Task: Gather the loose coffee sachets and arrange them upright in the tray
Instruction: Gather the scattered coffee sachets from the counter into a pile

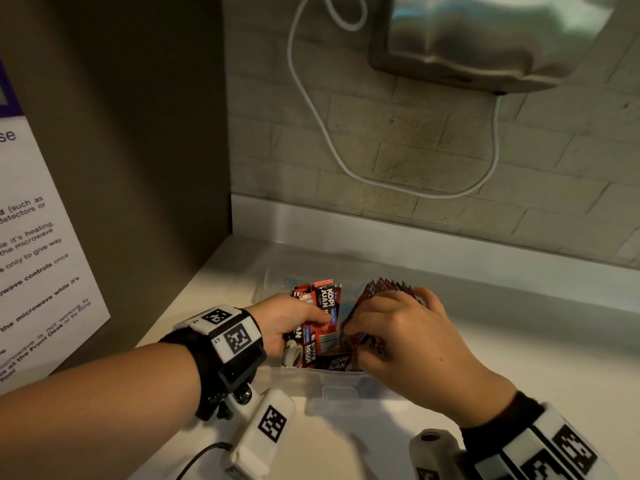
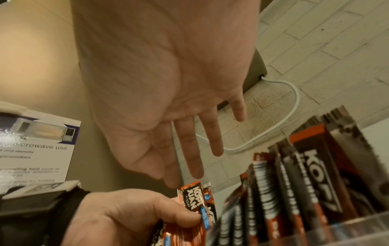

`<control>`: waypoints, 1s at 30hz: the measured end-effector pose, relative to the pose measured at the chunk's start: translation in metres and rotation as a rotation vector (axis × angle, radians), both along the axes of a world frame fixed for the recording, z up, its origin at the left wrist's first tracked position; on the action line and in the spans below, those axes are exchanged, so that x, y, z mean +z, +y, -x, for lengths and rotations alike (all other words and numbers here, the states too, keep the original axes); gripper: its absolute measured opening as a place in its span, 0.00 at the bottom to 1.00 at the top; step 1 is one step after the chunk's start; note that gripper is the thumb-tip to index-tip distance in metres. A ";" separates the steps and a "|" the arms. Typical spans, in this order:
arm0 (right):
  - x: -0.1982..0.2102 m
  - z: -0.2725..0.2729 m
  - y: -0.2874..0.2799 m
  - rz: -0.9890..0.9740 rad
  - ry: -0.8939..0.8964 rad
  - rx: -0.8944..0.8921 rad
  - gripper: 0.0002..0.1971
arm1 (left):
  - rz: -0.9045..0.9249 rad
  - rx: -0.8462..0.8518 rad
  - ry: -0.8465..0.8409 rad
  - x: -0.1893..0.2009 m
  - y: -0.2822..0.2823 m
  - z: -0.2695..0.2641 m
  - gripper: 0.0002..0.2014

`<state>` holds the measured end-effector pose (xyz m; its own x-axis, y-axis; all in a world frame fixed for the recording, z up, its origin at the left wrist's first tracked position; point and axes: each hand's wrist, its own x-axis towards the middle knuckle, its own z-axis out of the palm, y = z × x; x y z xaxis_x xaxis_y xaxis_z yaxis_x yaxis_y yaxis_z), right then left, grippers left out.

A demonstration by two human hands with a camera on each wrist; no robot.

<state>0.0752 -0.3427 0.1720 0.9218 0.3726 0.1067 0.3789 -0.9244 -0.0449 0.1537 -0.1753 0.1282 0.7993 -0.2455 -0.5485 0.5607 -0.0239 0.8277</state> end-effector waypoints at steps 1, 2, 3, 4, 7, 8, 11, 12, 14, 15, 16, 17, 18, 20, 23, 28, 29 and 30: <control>0.000 -0.001 0.001 -0.005 0.008 -0.015 0.22 | 0.023 -0.002 0.023 0.000 -0.002 0.002 0.06; 0.000 -0.002 0.000 -0.026 -0.006 -0.029 0.22 | 0.051 0.002 0.044 0.000 -0.004 0.003 0.07; 0.000 -0.002 -0.001 -0.050 -0.025 -0.051 0.23 | 0.077 0.007 0.060 0.000 -0.007 0.005 0.08; 0.001 -0.002 -0.003 -0.072 -0.043 -0.075 0.23 | 0.097 0.011 0.069 -0.001 -0.010 0.005 0.09; 0.004 -0.001 -0.015 -0.121 -0.050 -0.219 0.16 | 0.107 0.025 0.072 -0.004 -0.020 0.005 0.09; 0.003 -0.001 -0.022 -0.165 -0.052 -0.277 0.16 | 0.100 0.032 0.078 -0.004 -0.024 0.005 0.07; -0.004 -0.002 -0.039 -0.397 0.020 -0.432 0.28 | 0.095 0.060 0.089 -0.003 -0.033 0.006 0.02; -0.006 -0.003 -0.043 -0.498 0.072 -0.467 0.33 | 0.105 0.067 0.090 -0.002 -0.035 0.007 0.01; -0.009 -0.004 -0.046 -0.700 0.187 -0.502 0.37 | 0.123 0.086 0.090 -0.003 -0.039 0.008 0.01; -0.011 -0.005 -0.046 -0.776 0.233 -0.502 0.37 | 0.131 0.097 0.091 -0.004 -0.041 0.008 0.02; -0.013 -0.005 -0.045 -0.851 0.267 -0.486 0.36 | 0.146 0.102 0.094 -0.004 -0.042 0.009 0.02; -0.013 -0.004 -0.042 -0.908 0.296 -0.465 0.36 | 0.165 0.105 0.095 -0.003 -0.043 0.010 0.02; -0.014 -0.003 -0.039 -0.942 0.306 -0.432 0.38 | 0.182 0.109 0.090 -0.002 -0.045 0.010 0.02; -0.019 -0.005 -0.036 -0.854 0.275 -0.380 0.49 | 0.192 0.116 0.066 -0.002 -0.047 0.011 0.06; -0.021 -0.004 -0.026 -0.587 0.195 -0.355 0.57 | 0.184 0.099 0.039 -0.004 -0.047 0.012 0.07; -0.022 -0.001 -0.019 -0.499 0.116 -0.367 0.51 | 0.162 0.102 0.021 -0.007 -0.041 0.009 0.04; -0.022 -0.001 -0.020 -0.497 0.121 -0.371 0.50 | 0.158 0.102 0.025 -0.008 -0.040 0.007 0.05; -0.022 -0.001 -0.020 -0.492 0.124 -0.374 0.50 | 0.156 0.097 0.034 -0.008 -0.039 0.007 0.05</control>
<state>0.0761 -0.3624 0.1499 0.9968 -0.0425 0.0681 -0.0007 -0.8532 -0.5216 0.1468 -0.2145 0.1201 0.8053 -0.2522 -0.5366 0.5814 0.1586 0.7980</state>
